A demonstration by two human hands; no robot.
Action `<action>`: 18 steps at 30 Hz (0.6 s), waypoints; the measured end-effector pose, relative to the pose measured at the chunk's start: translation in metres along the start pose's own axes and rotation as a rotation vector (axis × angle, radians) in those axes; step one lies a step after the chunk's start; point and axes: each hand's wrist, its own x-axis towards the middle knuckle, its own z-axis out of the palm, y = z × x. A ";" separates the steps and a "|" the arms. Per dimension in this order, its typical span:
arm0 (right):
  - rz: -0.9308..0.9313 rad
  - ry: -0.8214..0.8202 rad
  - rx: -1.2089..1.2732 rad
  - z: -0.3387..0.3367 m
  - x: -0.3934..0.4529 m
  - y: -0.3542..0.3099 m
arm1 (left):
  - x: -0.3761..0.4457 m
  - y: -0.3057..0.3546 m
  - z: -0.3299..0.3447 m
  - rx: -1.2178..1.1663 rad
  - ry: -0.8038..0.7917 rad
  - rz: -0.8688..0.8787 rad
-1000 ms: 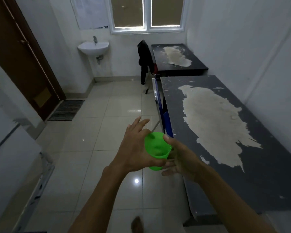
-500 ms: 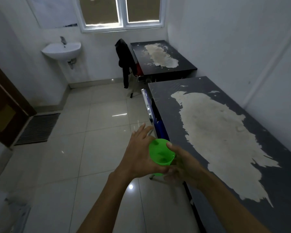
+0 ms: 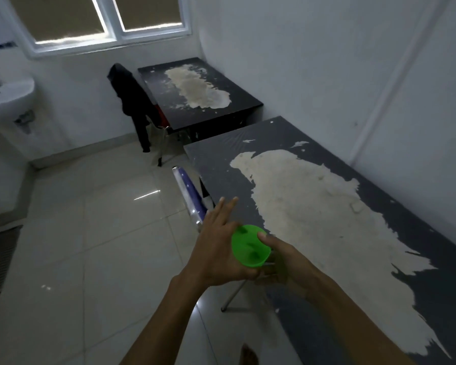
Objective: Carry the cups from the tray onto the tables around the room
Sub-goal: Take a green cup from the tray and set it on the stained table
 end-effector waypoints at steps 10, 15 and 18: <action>0.019 0.220 0.135 -0.049 0.029 -0.016 | 0.085 -0.027 0.059 -0.180 -0.115 0.159; 0.046 0.338 0.187 -0.064 0.033 -0.014 | 0.117 -0.042 0.090 -0.251 -0.188 0.232; 0.034 0.408 0.229 -0.072 0.035 -0.011 | 0.135 -0.047 0.107 -0.297 -0.234 0.266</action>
